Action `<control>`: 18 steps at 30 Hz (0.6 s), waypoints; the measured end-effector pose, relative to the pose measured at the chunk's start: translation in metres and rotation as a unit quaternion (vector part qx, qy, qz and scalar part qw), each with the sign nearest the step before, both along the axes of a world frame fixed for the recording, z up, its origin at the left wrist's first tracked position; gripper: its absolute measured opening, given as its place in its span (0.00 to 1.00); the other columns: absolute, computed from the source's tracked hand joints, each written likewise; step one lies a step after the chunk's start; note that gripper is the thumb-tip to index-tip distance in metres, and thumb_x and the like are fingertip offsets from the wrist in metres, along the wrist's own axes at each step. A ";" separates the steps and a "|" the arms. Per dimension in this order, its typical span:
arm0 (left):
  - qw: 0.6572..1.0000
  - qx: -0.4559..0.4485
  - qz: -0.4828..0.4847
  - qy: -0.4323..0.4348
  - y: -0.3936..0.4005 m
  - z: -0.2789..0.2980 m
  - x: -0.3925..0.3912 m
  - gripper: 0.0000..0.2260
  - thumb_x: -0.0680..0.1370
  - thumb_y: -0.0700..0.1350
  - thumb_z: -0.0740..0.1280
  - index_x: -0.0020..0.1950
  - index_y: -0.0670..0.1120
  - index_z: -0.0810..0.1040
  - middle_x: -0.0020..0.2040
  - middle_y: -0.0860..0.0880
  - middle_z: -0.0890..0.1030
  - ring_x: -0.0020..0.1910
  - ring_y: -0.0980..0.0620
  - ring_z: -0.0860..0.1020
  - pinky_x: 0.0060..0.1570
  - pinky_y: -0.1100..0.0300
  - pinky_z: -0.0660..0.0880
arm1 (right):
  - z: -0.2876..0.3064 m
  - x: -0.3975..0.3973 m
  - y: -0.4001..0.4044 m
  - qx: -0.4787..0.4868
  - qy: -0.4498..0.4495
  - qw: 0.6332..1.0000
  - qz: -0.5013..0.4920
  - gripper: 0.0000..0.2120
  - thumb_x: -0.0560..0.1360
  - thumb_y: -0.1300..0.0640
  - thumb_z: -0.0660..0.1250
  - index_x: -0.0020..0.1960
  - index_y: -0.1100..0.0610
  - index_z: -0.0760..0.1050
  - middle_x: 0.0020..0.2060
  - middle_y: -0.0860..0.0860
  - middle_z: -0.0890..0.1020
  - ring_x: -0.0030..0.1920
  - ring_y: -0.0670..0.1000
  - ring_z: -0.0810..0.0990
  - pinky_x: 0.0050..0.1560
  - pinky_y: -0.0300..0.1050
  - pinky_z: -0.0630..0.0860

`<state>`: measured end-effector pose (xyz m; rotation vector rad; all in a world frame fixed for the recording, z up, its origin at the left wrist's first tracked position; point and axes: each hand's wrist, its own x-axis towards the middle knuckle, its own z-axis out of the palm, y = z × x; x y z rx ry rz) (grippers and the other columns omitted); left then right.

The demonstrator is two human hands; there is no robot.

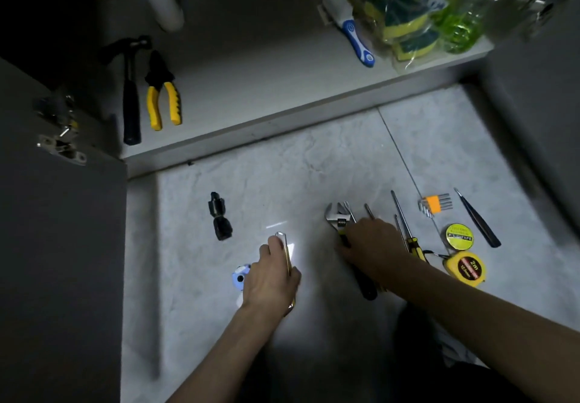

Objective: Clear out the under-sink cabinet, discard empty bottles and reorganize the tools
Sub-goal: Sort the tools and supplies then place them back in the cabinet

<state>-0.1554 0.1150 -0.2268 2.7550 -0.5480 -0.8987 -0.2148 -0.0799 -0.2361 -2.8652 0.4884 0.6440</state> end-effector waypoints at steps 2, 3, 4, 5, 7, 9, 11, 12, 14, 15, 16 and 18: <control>0.999 -0.021 0.034 0.012 -0.002 0.001 0.002 0.14 0.78 0.49 0.64 0.56 0.47 0.62 0.53 0.47 0.74 0.46 0.43 0.78 0.44 0.53 0.74 | -0.002 0.003 0.002 -0.026 -0.006 1.000 0.011 0.14 0.79 0.47 0.62 0.53 0.54 0.81 0.49 0.53 0.83 0.50 0.57 0.83 0.40 0.45 0.67; 0.998 -0.031 0.050 0.016 -0.002 0.001 0.003 0.14 0.77 0.49 0.65 0.55 0.47 0.62 0.52 0.47 0.74 0.45 0.44 0.78 0.47 0.51 0.75 | -0.003 0.004 0.002 -0.029 -0.013 0.999 0.013 0.13 0.79 0.47 0.63 0.54 0.54 0.81 0.49 0.53 0.83 0.50 0.56 0.83 0.40 0.45 0.68; 0.997 -0.039 0.061 0.014 -0.001 0.001 0.004 0.14 0.77 0.50 0.65 0.54 0.48 0.62 0.50 0.48 0.75 0.45 0.44 0.78 0.49 0.49 0.75 | -0.003 0.004 0.001 -0.028 -0.019 0.999 0.012 0.13 0.78 0.48 0.63 0.56 0.53 0.80 0.48 0.53 0.83 0.49 0.56 0.83 0.40 0.45 0.69; 0.997 -0.046 0.069 0.010 0.000 0.001 0.006 0.14 0.76 0.51 0.65 0.53 0.50 0.61 0.49 0.50 0.75 0.45 0.45 0.77 0.50 0.48 0.74 | -0.003 0.004 0.000 -0.026 -0.021 0.999 0.012 0.14 0.78 0.47 0.64 0.56 0.53 0.80 0.48 0.53 0.83 0.48 0.56 0.83 0.40 0.45 0.70; 0.994 -0.073 0.082 0.008 0.000 0.001 0.012 0.15 0.75 0.53 0.66 0.52 0.52 0.61 0.47 0.52 0.75 0.43 0.47 0.76 0.48 0.48 0.74 | -0.004 0.001 -0.005 -0.024 -0.017 0.999 0.012 0.17 0.78 0.42 0.64 0.55 0.53 0.80 0.48 0.52 0.83 0.48 0.54 0.83 0.40 0.44 0.70; 0.991 -0.104 0.088 0.005 -0.003 0.004 0.021 0.17 0.75 0.54 0.68 0.52 0.54 0.60 0.47 0.52 0.75 0.41 0.48 0.76 0.42 0.51 0.74 | -0.008 -0.002 -0.008 -0.010 -0.024 1.000 -0.001 0.20 0.77 0.38 0.65 0.54 0.54 0.79 0.48 0.52 0.83 0.49 0.54 0.83 0.39 0.44 0.68; 0.989 -0.117 0.087 -0.011 -0.008 0.007 0.034 0.18 0.74 0.53 0.68 0.53 0.55 0.58 0.48 0.51 0.77 0.40 0.47 0.75 0.39 0.54 0.71 | -0.013 -0.003 -0.008 0.011 -0.028 0.999 -0.025 0.18 0.76 0.39 0.65 0.52 0.54 0.78 0.45 0.52 0.81 0.48 0.54 0.82 0.38 0.43 0.67; 0.989 -0.121 0.087 -0.018 -0.012 0.010 0.041 0.18 0.74 0.52 0.67 0.53 0.56 0.58 0.48 0.51 0.77 0.40 0.47 0.75 0.39 0.54 0.71 | -0.015 -0.004 -0.008 0.026 -0.026 0.999 -0.039 0.17 0.75 0.40 0.66 0.50 0.53 0.77 0.43 0.51 0.79 0.47 0.54 0.82 0.37 0.42 0.66; 0.987 -0.138 0.083 -0.031 -0.021 0.020 0.058 0.18 0.74 0.53 0.66 0.55 0.57 0.58 0.49 0.50 0.78 0.42 0.45 0.77 0.41 0.51 0.75 | -0.018 -0.005 -0.008 0.048 -0.022 0.997 -0.059 0.18 0.72 0.37 0.66 0.48 0.53 0.78 0.39 0.49 0.76 0.45 0.53 0.83 0.37 0.41 0.65; 0.985 -0.147 0.082 -0.043 -0.026 0.028 0.069 0.18 0.74 0.53 0.66 0.56 0.57 0.58 0.49 0.50 0.79 0.43 0.43 0.78 0.43 0.49 0.76 | -0.017 -0.006 -0.008 0.052 -0.020 0.996 -0.072 0.22 0.69 0.33 0.64 0.47 0.52 0.79 0.38 0.48 0.77 0.42 0.52 0.82 0.36 0.39 0.65; 0.982 -0.156 0.082 -0.062 -0.030 0.036 0.082 0.17 0.74 0.52 0.66 0.55 0.57 0.59 0.50 0.50 0.79 0.44 0.43 0.79 0.45 0.48 0.77 | -0.014 -0.006 -0.008 0.058 -0.023 0.994 -0.088 0.28 0.65 0.29 0.60 0.45 0.52 0.80 0.35 0.47 0.77 0.37 0.49 0.80 0.33 0.38 0.64; 0.976 -0.171 0.077 -0.110 -0.039 0.053 0.117 0.17 0.74 0.51 0.67 0.55 0.57 0.60 0.51 0.50 0.79 0.46 0.43 0.79 0.46 0.49 0.78 | -0.009 -0.004 -0.009 0.094 -0.033 0.987 -0.127 0.35 0.58 0.23 0.51 0.38 0.51 0.80 0.29 0.48 0.74 0.28 0.43 0.72 0.26 0.36 0.61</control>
